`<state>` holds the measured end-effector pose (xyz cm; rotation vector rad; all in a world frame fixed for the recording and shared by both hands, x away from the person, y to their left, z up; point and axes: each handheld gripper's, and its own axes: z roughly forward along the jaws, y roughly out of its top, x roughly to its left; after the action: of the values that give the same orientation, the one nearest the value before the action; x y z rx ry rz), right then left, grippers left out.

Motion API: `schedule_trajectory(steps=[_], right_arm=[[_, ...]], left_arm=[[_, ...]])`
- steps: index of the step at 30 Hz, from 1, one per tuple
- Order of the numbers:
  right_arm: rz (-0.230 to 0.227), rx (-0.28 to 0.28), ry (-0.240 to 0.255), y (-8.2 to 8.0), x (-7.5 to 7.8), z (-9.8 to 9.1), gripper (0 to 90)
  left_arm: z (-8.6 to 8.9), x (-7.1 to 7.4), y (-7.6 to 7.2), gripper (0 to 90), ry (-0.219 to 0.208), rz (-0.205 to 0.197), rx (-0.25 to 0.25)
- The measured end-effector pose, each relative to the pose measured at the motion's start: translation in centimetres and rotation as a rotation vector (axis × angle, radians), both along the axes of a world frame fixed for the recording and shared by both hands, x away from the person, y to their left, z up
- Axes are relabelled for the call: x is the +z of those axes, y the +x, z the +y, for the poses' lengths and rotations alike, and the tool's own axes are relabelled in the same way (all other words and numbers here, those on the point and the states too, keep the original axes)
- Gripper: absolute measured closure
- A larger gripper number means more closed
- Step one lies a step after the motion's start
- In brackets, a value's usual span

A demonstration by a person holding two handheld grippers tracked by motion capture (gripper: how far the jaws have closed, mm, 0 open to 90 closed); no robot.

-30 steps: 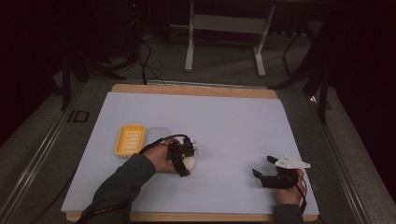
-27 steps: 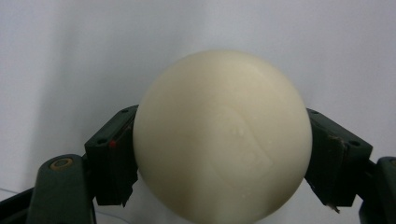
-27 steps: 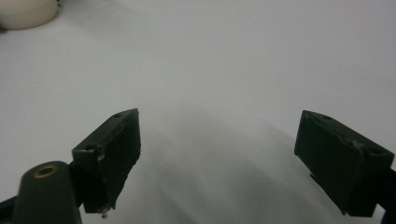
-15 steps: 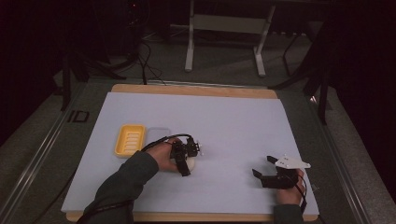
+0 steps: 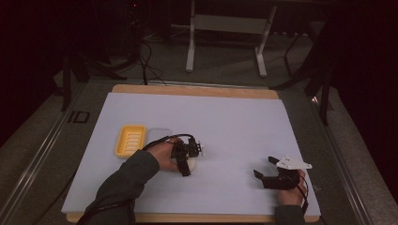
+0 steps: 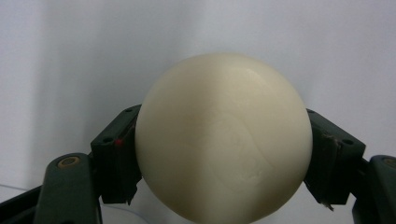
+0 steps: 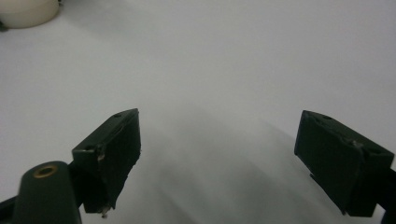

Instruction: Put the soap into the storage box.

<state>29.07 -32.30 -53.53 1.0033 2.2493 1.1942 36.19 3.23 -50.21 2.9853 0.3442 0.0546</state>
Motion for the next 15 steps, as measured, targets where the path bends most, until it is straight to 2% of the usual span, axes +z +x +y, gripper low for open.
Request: schedule_trajectory(steps=[11,15], right_arm=[[0.000,0.000,0.000,0.0,0.0,0.0,14.5],[0.001,-0.001,0.000,0.0,0.0,0.0,14.5]], left_arm=[[1.2,0.1,0.3,25.0,-0.011,-0.015,0.027],[1.5,0.4,0.4,25.0,-0.021,-0.010,0.035]])
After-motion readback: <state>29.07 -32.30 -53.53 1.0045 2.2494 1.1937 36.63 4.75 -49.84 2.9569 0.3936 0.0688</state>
